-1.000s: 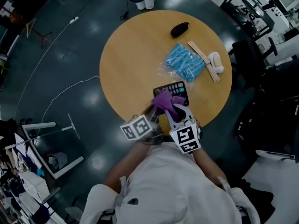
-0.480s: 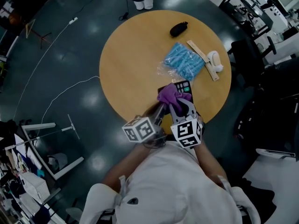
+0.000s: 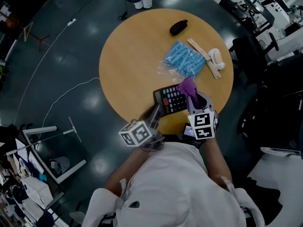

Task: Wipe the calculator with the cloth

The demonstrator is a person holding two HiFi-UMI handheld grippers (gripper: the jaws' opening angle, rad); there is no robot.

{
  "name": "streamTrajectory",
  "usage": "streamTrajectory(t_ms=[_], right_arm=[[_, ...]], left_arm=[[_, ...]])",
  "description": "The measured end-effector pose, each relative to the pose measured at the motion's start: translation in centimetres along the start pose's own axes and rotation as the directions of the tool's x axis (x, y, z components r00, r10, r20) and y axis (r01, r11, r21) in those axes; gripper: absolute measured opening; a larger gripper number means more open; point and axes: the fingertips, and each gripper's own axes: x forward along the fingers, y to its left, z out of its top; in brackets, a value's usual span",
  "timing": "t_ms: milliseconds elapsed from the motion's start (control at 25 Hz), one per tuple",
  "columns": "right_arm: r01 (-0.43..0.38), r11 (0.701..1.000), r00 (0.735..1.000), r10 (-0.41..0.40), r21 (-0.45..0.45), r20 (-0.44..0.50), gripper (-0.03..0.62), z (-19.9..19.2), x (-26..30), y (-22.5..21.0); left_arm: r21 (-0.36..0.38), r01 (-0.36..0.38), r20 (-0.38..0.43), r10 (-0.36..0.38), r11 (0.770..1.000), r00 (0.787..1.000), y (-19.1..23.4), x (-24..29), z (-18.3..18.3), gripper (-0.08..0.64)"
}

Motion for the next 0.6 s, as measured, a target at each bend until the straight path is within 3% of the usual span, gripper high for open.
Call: streamTrajectory(t_ms=[120, 200, 400, 480, 600], right_arm=[[0.035, 0.999, 0.999, -0.035, 0.030, 0.009, 0.081, 0.2, -1.1, -2.3], [0.001, 1.000, 0.999, -0.002, 0.015, 0.045, 0.081, 2.0, -2.0, -1.5], [-0.220, 0.971, 0.970, 0.228, -0.091, 0.086, 0.081, 5.2, -2.5, 7.7], [-0.253, 0.958, 0.963, 0.263, -0.132, 0.066, 0.081, 5.2, -1.8, 10.1], [-0.234, 0.957, 0.970, 0.243, -0.169, 0.032, 0.081, 4.7, -1.0, 10.5]], left_arm=[[0.042, -0.027, -0.008, 0.027, 0.999, 1.000, 0.8, -0.2, 0.0, 0.044], [0.063, -0.033, -0.034, 0.035, 0.997, 0.999, 1.0, 0.0, -0.1, 0.044], [0.109, -0.018, -0.090, 0.028, 0.994, 0.996, 0.3, 0.4, -1.2, 0.044], [0.159, 0.000, -0.103, 0.016, 0.987, 0.995, -0.6, 0.6, -1.6, 0.044], [0.221, 0.028, -0.119, -0.001, 0.975, 0.993, -1.8, 0.7, -2.2, 0.043]])
